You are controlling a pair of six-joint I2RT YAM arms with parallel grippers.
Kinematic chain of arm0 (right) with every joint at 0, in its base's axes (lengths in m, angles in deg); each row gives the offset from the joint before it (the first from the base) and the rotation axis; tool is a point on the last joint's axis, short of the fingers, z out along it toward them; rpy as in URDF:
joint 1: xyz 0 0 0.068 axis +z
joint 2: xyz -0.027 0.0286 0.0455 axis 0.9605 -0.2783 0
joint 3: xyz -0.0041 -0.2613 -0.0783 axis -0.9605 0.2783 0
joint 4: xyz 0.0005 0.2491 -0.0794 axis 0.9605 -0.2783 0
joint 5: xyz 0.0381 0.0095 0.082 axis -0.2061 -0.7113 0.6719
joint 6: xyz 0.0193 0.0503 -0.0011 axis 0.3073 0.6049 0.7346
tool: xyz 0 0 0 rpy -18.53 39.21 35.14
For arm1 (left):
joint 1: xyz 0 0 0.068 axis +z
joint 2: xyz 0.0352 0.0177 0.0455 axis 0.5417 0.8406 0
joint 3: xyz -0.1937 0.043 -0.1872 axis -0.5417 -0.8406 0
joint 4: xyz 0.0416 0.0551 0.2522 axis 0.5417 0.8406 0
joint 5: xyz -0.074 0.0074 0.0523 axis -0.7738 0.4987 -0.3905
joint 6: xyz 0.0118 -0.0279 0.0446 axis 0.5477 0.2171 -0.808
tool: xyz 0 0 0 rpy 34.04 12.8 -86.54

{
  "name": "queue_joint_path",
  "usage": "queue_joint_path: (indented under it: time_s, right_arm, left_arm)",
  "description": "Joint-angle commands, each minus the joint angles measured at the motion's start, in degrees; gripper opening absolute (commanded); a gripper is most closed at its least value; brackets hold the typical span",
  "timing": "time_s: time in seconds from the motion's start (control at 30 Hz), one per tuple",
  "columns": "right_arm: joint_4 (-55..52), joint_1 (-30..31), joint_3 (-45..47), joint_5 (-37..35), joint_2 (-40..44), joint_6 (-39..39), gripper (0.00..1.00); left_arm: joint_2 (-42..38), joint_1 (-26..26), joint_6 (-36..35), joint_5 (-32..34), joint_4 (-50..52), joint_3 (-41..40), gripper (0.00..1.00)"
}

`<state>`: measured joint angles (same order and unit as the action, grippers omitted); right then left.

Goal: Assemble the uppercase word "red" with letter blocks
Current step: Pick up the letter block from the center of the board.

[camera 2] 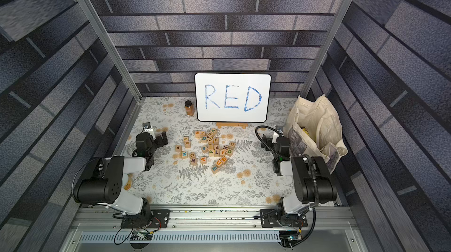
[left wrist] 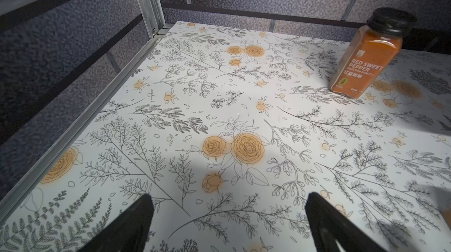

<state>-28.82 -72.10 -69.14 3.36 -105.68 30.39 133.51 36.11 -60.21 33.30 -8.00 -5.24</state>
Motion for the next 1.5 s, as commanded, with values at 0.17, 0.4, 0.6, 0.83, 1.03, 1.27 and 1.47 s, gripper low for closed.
queue_joint_path:
  time_s: [0.17, 0.4, 0.6, 0.83, 1.03, 1.27, 1.47]
  right_arm:
    - [1.67, -0.33, -0.88, 0.67, 0.3, -0.29, 1.0]
    - [1.67, -0.42, -0.88, 0.69, 0.34, -0.32, 1.0]
    - [0.6, -0.42, -1.18, 0.9, 0.49, -0.42, 1.0]
    - [0.23, -0.5, -1.44, 2.42, 0.81, -0.87, 1.0]
    - [-3.41, -0.42, -2.16, 2.89, 3.62, -1.33, 1.0]
    - [-13.67, -0.42, -5.18, 0.41, 9.82, -0.46, 1.0]
    - [-25.5, -0.22, -9.86, 0.69, 14.6, 2.07, 1.0]
  left_arm:
    - [0.22, 0.13, -0.12, -1.12, -0.76, -0.44, 1.0]
    - [0.25, 0.09, -0.06, -1.16, -0.76, -0.39, 1.0]
    - [0.26, 0.12, -0.03, -1.08, -0.63, -0.32, 1.0]
    - [0.08, 0.57, 0.21, -2.02, -0.93, -0.58, 1.0]
    - [-1.92, 0.65, 0.91, -0.45, 0.18, -0.93, 1.0]
    - [-10.4, 0.12, 0.7, 1.04, 11.96, 0.88, 1.0]
    - [-19.59, -1.32, -0.5, 1.0, 20.73, 0.65, 1.0]
